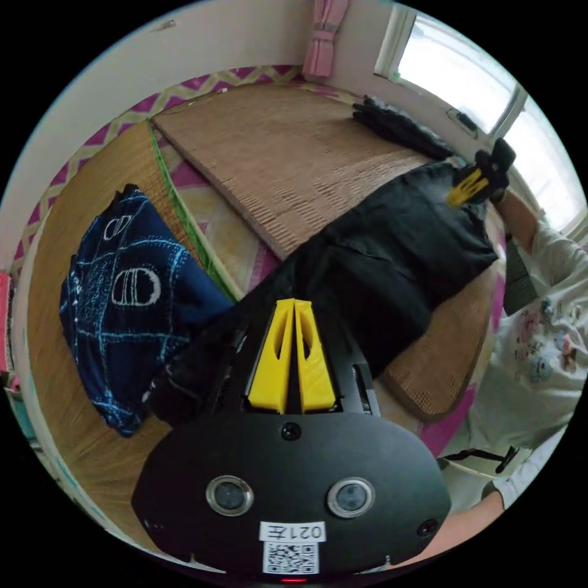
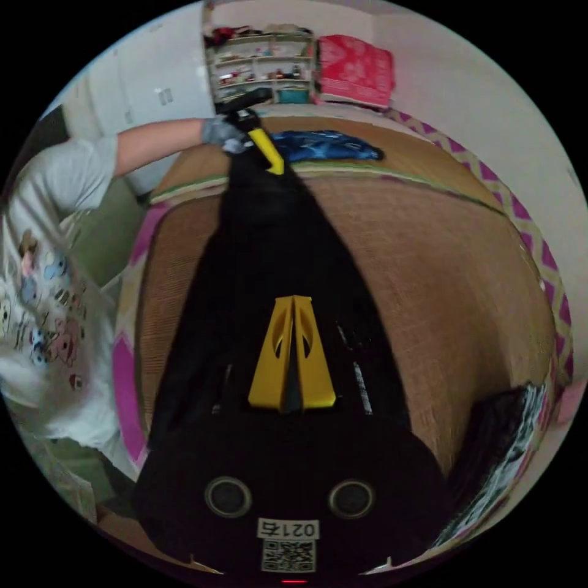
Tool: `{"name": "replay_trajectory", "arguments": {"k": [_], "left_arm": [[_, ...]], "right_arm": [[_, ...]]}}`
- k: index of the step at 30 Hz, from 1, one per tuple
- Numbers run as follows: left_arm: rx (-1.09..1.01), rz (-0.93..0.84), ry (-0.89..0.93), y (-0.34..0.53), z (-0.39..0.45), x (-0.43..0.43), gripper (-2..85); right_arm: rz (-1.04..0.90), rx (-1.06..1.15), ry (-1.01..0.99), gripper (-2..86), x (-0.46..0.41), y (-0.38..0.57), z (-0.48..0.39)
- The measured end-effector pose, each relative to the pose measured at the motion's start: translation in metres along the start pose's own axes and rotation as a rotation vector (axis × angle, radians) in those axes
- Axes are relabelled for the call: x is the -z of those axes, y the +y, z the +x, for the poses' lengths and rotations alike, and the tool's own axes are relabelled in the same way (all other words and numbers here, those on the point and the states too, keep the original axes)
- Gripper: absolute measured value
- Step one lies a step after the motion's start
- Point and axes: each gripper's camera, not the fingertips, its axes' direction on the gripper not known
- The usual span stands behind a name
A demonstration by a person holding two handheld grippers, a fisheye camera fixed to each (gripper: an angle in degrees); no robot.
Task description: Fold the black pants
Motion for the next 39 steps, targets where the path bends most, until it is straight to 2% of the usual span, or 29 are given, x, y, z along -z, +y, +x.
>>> {"name": "replay_trajectory", "arguments": {"k": [2,4,6,7,10,12,15,18,20,23,26,31,39], "left_arm": [[-0.057,0.129,0.173,0.019,0.012,0.017,-0.9],[-0.059,0.136,0.240,0.030,0.019,0.011,-0.9],[-0.046,-0.022,0.155,0.037,0.024,-0.013,-0.9],[-0.062,-0.043,0.086,0.046,0.023,-0.021,-0.9],[-0.003,-0.054,0.049,0.064,-0.005,-0.011,-0.9],[0.045,-0.012,0.108,0.073,-0.023,-0.004,-0.9],[0.084,0.013,0.079,0.076,-0.035,0.008,-0.9],[0.249,0.265,0.120,0.100,-0.054,0.046,-0.8],[0.536,0.439,0.077,0.138,-0.075,0.071,-0.2],[0.916,0.542,0.028,0.196,-0.099,0.082,3.3],[1.083,0.561,0.109,0.236,-0.111,0.075,7.3],[1.223,0.537,0.209,0.249,-0.102,0.048,11.1],[1.301,0.552,0.094,0.228,-0.099,0.018,10.3]], "right_arm": [[0.014,0.050,-0.050,-0.7,-0.011,0.000,-0.037],[0.001,0.058,-0.135,-0.6,-0.028,0.007,-0.069],[-0.084,0.065,-0.104,-0.5,-0.046,0.018,-0.086],[-0.048,0.048,-0.069,-0.6,-0.047,0.033,-0.090],[-0.032,-0.061,-0.155,-0.6,-0.043,0.066,-0.081],[-0.016,-0.109,-0.191,-0.7,-0.041,0.085,-0.078],[-0.014,-0.107,-0.121,-0.9,-0.034,0.104,-0.095],[0.102,-0.149,-0.097,-1.0,-0.009,0.131,-0.115],[0.202,-0.236,-0.144,-1.0,0.007,0.153,-0.119],[0.308,-0.340,-0.168,-0.9,0.025,0.191,-0.131],[0.362,-0.387,-0.150,-0.8,0.035,0.222,-0.154],[0.347,-0.412,-0.079,-0.8,0.033,0.260,-0.204],[0.425,-0.460,-0.063,-0.9,0.036,0.301,-0.248]]}}
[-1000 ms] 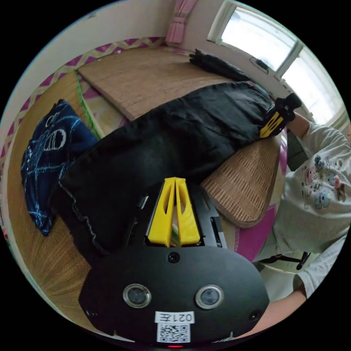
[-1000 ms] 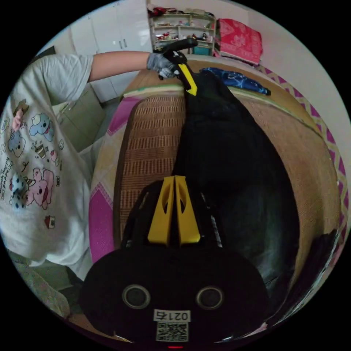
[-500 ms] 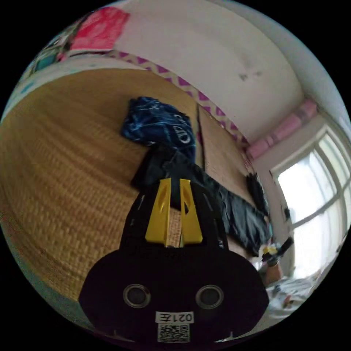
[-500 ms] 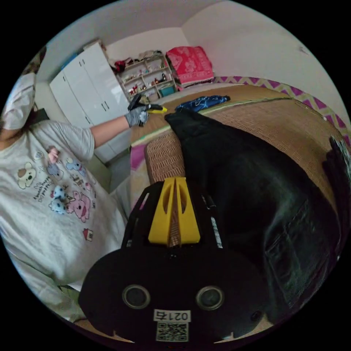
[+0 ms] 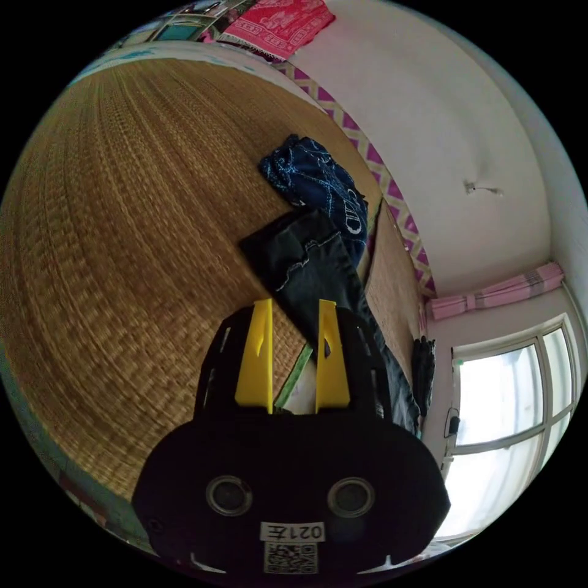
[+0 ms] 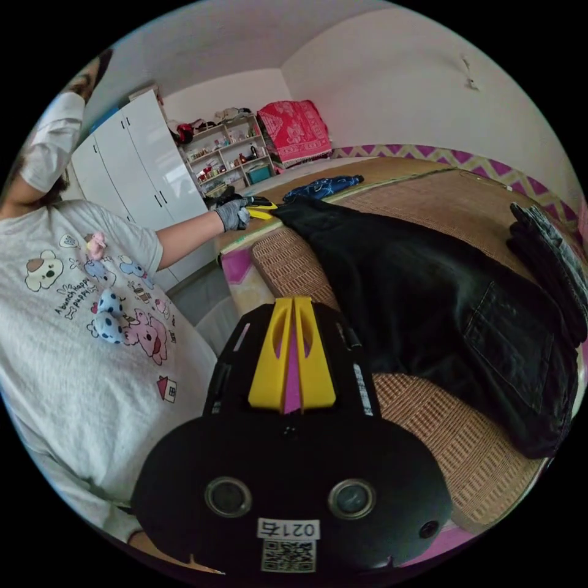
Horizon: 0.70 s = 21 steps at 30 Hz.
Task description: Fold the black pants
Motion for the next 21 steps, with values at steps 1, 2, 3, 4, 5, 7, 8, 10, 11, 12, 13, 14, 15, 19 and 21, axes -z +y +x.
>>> {"name": "replay_trajectory", "arguments": {"k": [1,2,3,4,5,7,8,10,11,12,13,14,15,19,21], "left_arm": [[0.009,0.012,-0.010,0.003,0.000,-0.005,10.0],[0.018,0.024,-0.004,0.006,-0.001,-0.010,9.9],[0.023,0.028,-0.004,0.008,-0.002,-0.012,9.8],[0.035,0.038,0.007,0.013,-0.004,-0.017,9.6],[0.047,0.050,0.021,0.019,-0.006,-0.021,9.0],[0.072,0.070,0.040,0.029,-0.011,-0.028,7.4],[0.097,0.079,0.066,0.037,-0.017,-0.033,5.4],[0.113,0.083,0.108,0.049,-0.026,-0.040,2.0],[0.109,0.076,0.136,0.058,-0.030,-0.044,0.3],[0.105,0.078,0.148,0.062,-0.030,-0.044,0.1],[0.082,0.084,0.165,0.073,-0.028,-0.044,-0.4],[0.045,0.094,0.164,0.086,-0.021,-0.041,-0.7],[0.017,0.102,0.162,0.093,-0.016,-0.039,-0.8],[-0.291,0.199,0.090,0.160,0.062,-0.020,-0.9],[-0.445,0.213,0.100,0.201,0.107,-0.020,-0.9]], "right_arm": [[0.018,-0.016,-0.010,-0.9,0.004,0.008,0.000],[0.027,-0.025,-0.014,-0.9,0.005,0.012,0.000],[0.042,-0.045,-0.020,-0.9,0.008,0.020,0.002],[0.056,-0.068,-0.024,-0.9,0.011,0.029,0.004],[0.062,-0.080,-0.029,-0.9,0.012,0.033,0.006],[0.078,-0.127,-0.044,-0.8,0.015,0.049,0.012],[0.082,-0.136,-0.046,-0.8,0.016,0.053,0.013],[0.097,-0.163,-0.058,-0.9,0.022,0.068,0.016],[0.100,-0.168,-0.059,-0.9,0.023,0.071,0.016],[0.107,-0.175,-0.059,-0.9,0.027,0.078,0.017],[0.111,-0.182,-0.055,-0.9,0.030,0.085,0.018],[0.112,-0.184,-0.052,-0.9,0.032,0.089,0.018],[0.115,-0.190,-0.045,-0.9,0.035,0.096,0.019],[0.131,-0.215,-0.036,-0.9,0.048,0.125,0.023],[0.145,-0.226,-0.036,-0.9,0.054,0.138,0.024]]}}
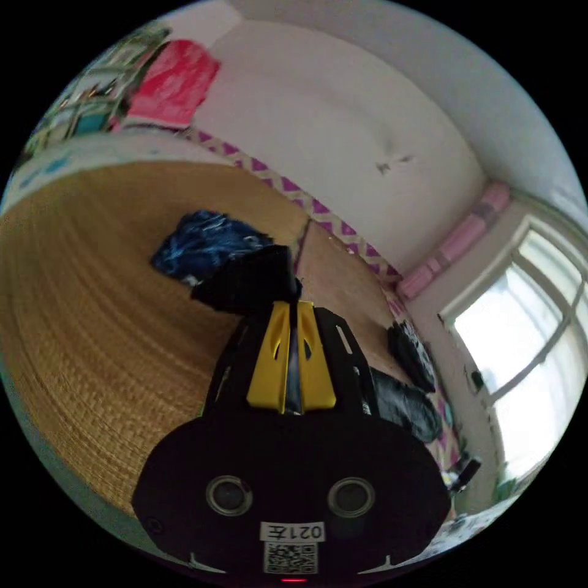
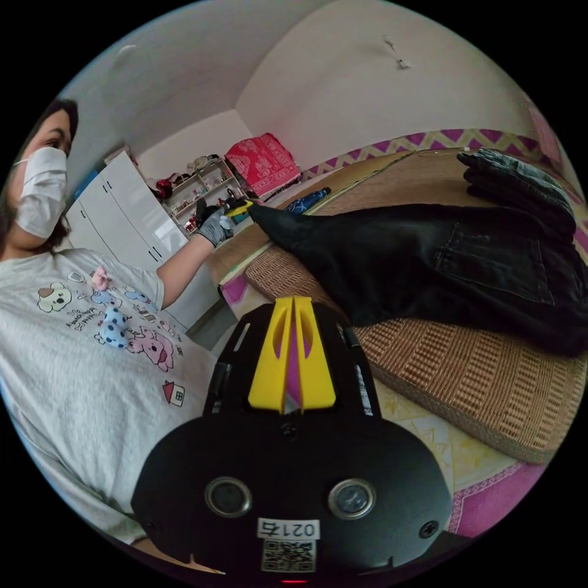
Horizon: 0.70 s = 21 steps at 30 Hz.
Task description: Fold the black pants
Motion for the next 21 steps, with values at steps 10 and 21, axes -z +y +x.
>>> {"name": "replay_trajectory", "arguments": {"k": [10,21], "left_arm": [[-0.766,-0.169,0.008,0.243,0.321,-0.123,-0.9],[-0.803,-0.286,-0.097,0.435,0.375,-0.213,-0.9]], "right_arm": [[0.099,-0.064,0.006,-0.9,0.056,0.065,0.014],[0.172,-0.148,0.046,-0.8,0.108,0.118,0.027]]}}
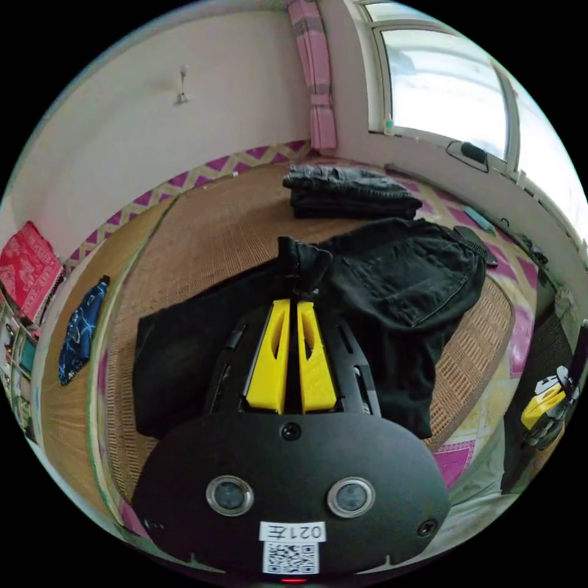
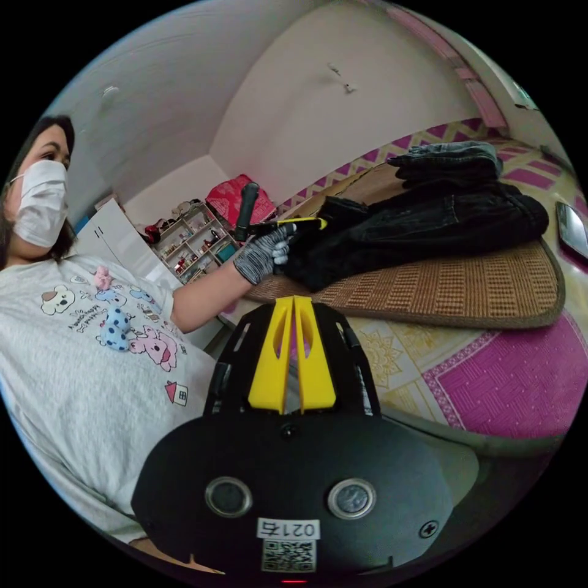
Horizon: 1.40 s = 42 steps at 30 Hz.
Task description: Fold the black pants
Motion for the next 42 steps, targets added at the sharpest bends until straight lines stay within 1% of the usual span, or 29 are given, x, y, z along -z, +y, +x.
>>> {"name": "replay_trajectory", "arguments": {"k": [1,3,5,7,9,10,11,12,14,16,18,20,22,24,29,32,35,37,38,40,41,42], "left_arm": [[-0.019,0.009,0.004,0.002,0.012,-0.001,-0.8],[-0.071,-0.043,0.016,0.009,0.036,-0.017,-0.6],[-0.196,-0.200,-0.031,0.025,0.069,-0.056,0.2],[-0.220,-0.127,-0.080,0.034,0.081,-0.050,1.3],[-0.252,-0.114,-0.040,0.037,0.089,-0.045,3.9],[-0.275,-0.095,-0.011,0.040,0.093,-0.039,4.3],[-0.320,-0.071,0.050,0.044,0.099,-0.033,4.2],[-0.344,-0.066,0.091,0.046,0.101,-0.031,4.0],[-0.422,-0.079,0.310,0.055,0.108,-0.024,1.6],[-0.380,-0.092,0.364,0.060,0.104,-0.020,0.3],[-0.278,-0.077,0.439,0.065,0.088,-0.014,-0.4],[-0.137,-0.063,0.551,0.074,0.059,-0.007,-0.8],[-0.081,-0.047,0.575,0.084,0.040,0.001,-0.9],[-0.066,-0.031,0.547,0.096,0.026,0.012,-0.9],[-0.010,-0.021,0.531,0.131,-0.017,0.037,-0.9],[0.042,-0.022,0.532,0.148,-0.045,0.050,-0.9],[0.085,0.006,0.513,0.165,-0.077,0.070,-0.9],[0.111,0.022,0.500,0.174,-0.096,0.081,-1.0],[0.123,0.032,0.495,0.179,-0.108,0.088,-1.0],[0.138,0.048,0.488,0.186,-0.125,0.099,-1.0],[0.152,0.060,0.483,0.189,-0.136,0.105,-1.0],[0.158,0.065,0.482,0.191,-0.141,0.108,-1.0]], "right_arm": [[0.003,-0.009,0.005,-0.8,0.002,0.002,0.003],[0.015,-0.019,0.000,-0.6,0.005,0.002,0.006],[0.035,-0.023,0.006,-0.4,0.009,-0.002,0.007],[0.094,-0.067,0.063,0.9,0.022,-0.010,0.011],[0.161,-0.161,0.116,3.7,0.035,-0.018,0.024],[0.187,-0.218,0.117,6.8,0.043,-0.026,0.035],[0.202,-0.252,0.118,7.5,0.046,-0.030,0.043],[0.236,-0.331,0.134,9.0,0.052,-0.037,0.059],[0.281,-0.474,0.160,10.8,0.058,-0.045,0.083],[0.314,-0.627,0.302,12.4,0.061,-0.056,0.100],[0.338,-0.685,0.356,13.2,0.060,-0.065,0.106],[0.349,-0.745,0.312,13.6,0.053,-0.074,0.116],[0.358,-0.796,0.305,13.5,0.042,-0.090,0.125],[0.386,-0.832,0.300,13.2,0.034,-0.103,0.129],[0.444,-0.912,0.282,9.3,0.008,-0.130,0.138],[0.428,-0.894,0.307,7.4,-0.001,-0.152,0.122],[0.417,-0.721,0.396,5.8,-0.004,-0.201,0.058],[0.386,-0.520,0.488,5.4,-0.023,-0.259,-0.024],[0.377,-0.464,0.516,5.4,-0.031,-0.273,-0.047],[0.316,-0.206,0.623,5.4,-0.081,-0.327,-0.148],[0.297,-0.139,0.645,5.5,-0.098,-0.338,-0.174],[0.256,-0.005,0.680,5.5,-0.135,-0.356,-0.223]]}}
